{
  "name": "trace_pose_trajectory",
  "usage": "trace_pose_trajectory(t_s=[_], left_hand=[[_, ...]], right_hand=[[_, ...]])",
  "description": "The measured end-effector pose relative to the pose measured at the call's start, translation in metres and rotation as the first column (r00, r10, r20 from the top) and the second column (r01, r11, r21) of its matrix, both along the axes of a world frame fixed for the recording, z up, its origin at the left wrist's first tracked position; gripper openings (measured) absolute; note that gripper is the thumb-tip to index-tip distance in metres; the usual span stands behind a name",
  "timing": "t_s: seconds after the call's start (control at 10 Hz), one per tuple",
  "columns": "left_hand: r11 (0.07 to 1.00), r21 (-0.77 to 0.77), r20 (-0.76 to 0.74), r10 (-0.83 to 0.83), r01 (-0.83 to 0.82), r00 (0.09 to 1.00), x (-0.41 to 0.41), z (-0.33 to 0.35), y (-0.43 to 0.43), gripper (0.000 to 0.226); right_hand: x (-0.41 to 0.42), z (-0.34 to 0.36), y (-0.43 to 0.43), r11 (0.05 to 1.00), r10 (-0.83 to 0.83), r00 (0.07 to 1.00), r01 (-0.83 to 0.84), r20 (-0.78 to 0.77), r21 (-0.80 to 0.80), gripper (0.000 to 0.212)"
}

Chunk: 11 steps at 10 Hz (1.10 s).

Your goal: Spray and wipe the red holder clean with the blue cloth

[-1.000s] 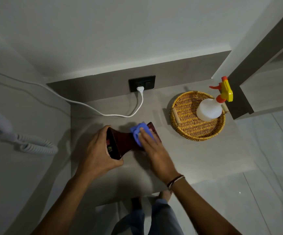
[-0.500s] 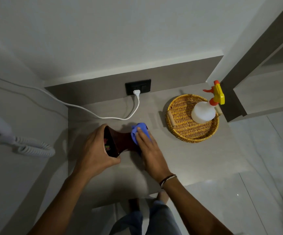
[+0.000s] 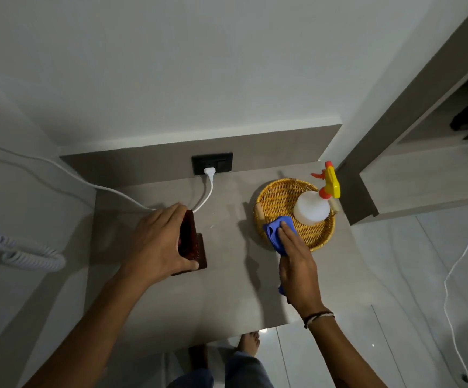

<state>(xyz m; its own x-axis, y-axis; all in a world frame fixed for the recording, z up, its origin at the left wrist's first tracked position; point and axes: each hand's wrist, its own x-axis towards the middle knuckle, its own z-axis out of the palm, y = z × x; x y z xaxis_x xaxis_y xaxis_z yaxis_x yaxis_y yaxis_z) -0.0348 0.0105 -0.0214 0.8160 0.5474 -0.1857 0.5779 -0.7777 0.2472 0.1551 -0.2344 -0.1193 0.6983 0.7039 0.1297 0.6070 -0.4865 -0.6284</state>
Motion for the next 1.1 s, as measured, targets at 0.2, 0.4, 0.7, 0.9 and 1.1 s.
trace_pose_trajectory(t_s=[0.2, 0.4, 0.7, 0.9, 1.1], left_hand=[[0.995, -0.047, -0.064, 0.09, -0.093, 0.994, 0.006, -0.008, -0.005, 0.145], [0.994, -0.002, 0.042, 0.106, -0.106, 0.994, 0.006, -0.027, -0.008, 0.139], [0.993, 0.089, 0.095, 0.071, -0.08, 0.993, 0.011, -0.029, -0.015, 0.13], [0.987, 0.155, -0.005, 0.05, -0.048, 0.999, 0.011, -0.033, -0.017, 0.124], [0.99, 0.12, -0.004, 0.076, -0.075, 0.997, 0.012, -0.031, -0.021, 0.129]], right_hand=[[0.051, -0.002, 0.037, 0.978, 0.042, 0.996, -0.027, 0.074, -0.205, 0.09], [0.091, -0.039, 0.08, 0.872, 0.255, 0.959, -0.173, 0.123, -0.458, 0.077], [0.094, -0.071, 0.081, 0.747, 0.452, 0.879, -0.279, 0.153, -0.603, 0.069], [0.098, -0.061, 0.079, 0.727, 0.449, 0.889, -0.303, 0.093, -0.617, 0.075], [0.052, -0.019, 0.075, 0.915, 0.332, 0.908, -0.243, 0.256, -0.323, 0.073]])
